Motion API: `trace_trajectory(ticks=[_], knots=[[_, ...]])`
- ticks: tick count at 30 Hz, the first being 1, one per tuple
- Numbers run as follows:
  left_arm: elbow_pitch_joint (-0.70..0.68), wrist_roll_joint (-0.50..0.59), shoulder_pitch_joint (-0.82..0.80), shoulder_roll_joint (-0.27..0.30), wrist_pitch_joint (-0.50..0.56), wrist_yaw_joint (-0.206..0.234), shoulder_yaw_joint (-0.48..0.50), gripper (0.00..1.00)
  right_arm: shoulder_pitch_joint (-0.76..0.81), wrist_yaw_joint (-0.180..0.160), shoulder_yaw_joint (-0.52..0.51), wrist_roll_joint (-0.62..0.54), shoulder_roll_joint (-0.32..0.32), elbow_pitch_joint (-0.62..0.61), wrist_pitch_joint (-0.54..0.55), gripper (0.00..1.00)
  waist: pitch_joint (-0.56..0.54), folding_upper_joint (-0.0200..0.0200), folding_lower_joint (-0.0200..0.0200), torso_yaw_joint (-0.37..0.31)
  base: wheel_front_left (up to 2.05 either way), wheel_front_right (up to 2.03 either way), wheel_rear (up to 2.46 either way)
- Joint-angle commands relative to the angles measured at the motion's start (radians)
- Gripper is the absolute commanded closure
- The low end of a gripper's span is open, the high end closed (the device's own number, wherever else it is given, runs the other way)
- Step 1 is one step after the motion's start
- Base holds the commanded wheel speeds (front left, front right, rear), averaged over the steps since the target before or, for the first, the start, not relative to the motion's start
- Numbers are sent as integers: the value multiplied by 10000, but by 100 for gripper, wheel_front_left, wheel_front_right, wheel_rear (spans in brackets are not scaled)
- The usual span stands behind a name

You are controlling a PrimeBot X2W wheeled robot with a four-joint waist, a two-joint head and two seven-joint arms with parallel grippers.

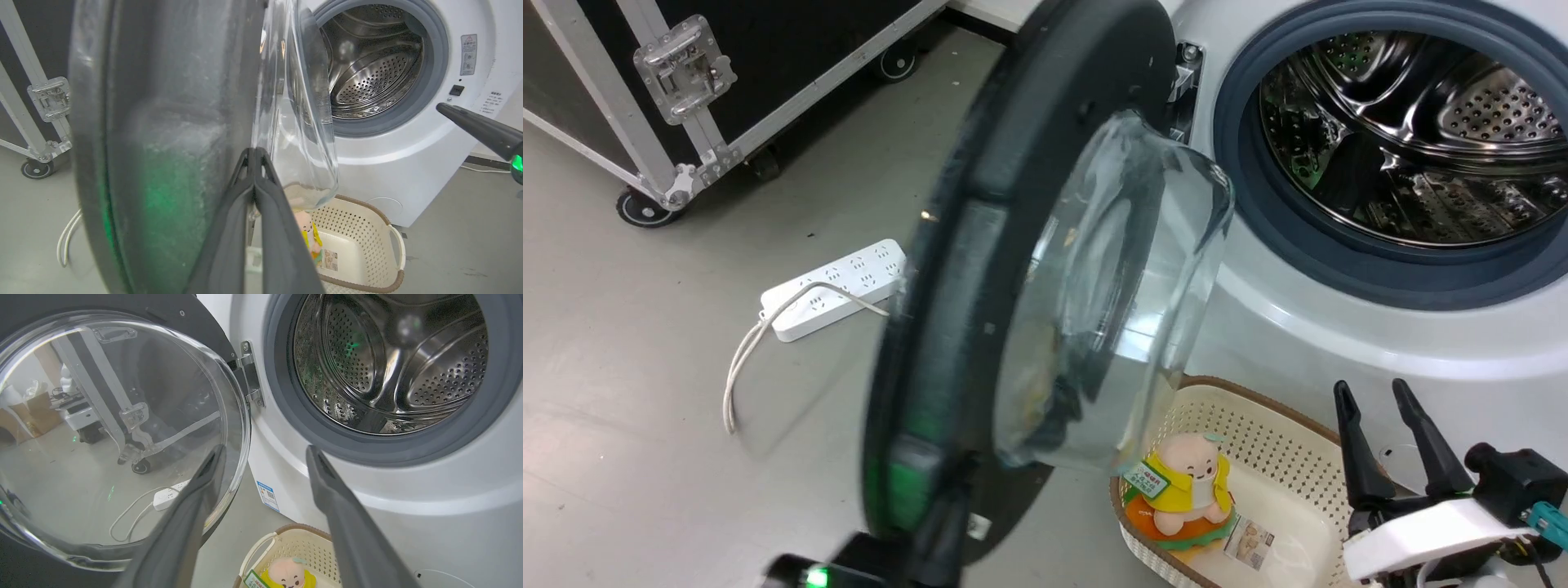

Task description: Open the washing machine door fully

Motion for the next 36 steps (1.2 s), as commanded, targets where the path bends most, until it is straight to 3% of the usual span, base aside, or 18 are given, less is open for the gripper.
trace_trajectory(ticks=[1, 8, 15, 21, 36], knots=[[-10, -166, 92, 169, -31, 156, 370, 100, 157, 8, -77, 45, -99, -47, -45, 0, 14, 0, -1, 12, 0, 0, 0], [527, -782, -392, 596, -213, 300, 1661, 100, 623, 8, -471, -109, -243, -361, -45, 0, 364, 0, -1, -3, 0, 0, 0], [1985, -1338, -1698, 1132, -441, -37, 2623, 100, 1144, 8, -1009, -301, -316, -863, -18, 0, 834, 0, -1, -66, 0, 0, 0], [3486, -1877, -2805, 1542, -830, -155, 3570, 100, 1096, 8, -1104, -449, -506, -1486, 356, 0, 1553, 0, -1, -589, 0, 0, 0], [6597, -2732, -4885, 2282, -1796, -504, 4896, 100, 902, 8, -1328, -512, -846, -2261, 917, 0, 2357, 0, -1, -1128, 0, 0, 0]])
